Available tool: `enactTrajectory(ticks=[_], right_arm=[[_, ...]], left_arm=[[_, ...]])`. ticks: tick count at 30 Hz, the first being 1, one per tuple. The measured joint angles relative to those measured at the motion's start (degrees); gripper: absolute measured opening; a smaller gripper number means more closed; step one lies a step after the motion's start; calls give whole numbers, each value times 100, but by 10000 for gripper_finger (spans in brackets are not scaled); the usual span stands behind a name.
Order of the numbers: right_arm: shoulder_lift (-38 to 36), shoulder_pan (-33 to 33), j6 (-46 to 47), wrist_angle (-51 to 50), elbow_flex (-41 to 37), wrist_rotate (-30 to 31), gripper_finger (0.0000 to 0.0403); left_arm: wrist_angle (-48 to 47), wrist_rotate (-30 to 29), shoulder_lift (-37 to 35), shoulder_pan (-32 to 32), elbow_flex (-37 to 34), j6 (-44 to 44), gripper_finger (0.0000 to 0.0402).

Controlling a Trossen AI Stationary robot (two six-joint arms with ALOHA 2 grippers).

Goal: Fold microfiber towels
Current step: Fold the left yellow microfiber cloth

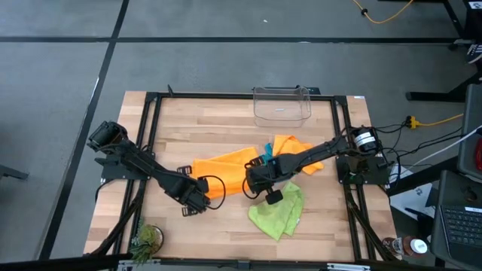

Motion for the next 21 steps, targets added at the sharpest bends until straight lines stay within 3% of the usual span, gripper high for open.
enactTrajectory(ticks=[16,21], right_arm=[[0,-59,35,2,-17,-174,5],[0,-59,180,7,-17,-218,23]], left_arm=[[470,-76,50,-7,-2,-5,0],[611,94,50,49,-3,-405,14]])
